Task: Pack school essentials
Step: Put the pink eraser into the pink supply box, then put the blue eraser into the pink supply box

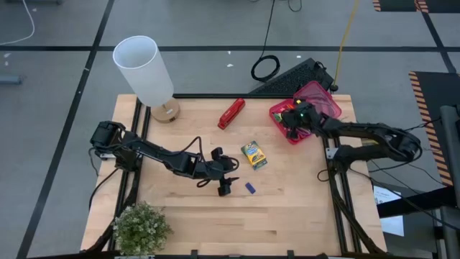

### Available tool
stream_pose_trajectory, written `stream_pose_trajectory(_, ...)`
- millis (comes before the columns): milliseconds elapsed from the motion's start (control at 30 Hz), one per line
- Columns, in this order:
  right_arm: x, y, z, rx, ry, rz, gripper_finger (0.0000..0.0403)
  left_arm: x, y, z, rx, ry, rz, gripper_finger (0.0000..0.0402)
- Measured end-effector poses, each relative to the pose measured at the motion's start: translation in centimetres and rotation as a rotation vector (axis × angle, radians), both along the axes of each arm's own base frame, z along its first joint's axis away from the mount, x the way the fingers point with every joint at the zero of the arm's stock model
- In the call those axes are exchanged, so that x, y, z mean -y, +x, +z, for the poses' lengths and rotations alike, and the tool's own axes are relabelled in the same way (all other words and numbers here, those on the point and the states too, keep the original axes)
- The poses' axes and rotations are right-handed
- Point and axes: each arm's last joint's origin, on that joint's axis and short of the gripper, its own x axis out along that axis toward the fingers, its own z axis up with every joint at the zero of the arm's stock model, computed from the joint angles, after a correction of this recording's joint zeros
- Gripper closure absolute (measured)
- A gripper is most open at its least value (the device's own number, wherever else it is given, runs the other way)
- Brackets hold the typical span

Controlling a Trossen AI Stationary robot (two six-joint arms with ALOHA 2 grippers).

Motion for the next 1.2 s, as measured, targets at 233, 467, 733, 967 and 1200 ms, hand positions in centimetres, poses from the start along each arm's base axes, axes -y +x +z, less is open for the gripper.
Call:
stream_pose_trajectory(233, 1.3, -0.2, -2.1, -0.074, 0.046, -0.039, 0.0390, 0.1, 0.2, 0.2, 0.026, -0.015, -0.013, 0.0137)
stream_pose_trajectory(467, 1.9, 0.2, -3.5, -0.104, 0.056, -0.036, 0.0381, 0.1, 0.2, 0.3, 0.036, -0.020, -0.020, 0.0137)
stream_pose_trajectory(733, 1.9, 0.2, -3.5, -0.107, 0.056, -0.036, 0.0335, 0.1, 0.2, 0.3, 0.032, -0.014, -0.025, 0.0137)
stream_pose_trajectory(967, 1.3, 0.1, -2.2, -0.063, 0.043, -0.038, 0.0279, 0.1, 0.4, -0.5, 0.010, -0.011, -0.051, 0.0137)
stream_pose_trajectory(1200, -0.4, 0.2, 0.2, 0.063, 0.036, -0.035, 0.0251, -0.3, 1.8, -2.1, 0.038, -0.074, -0.101, 0.0137)
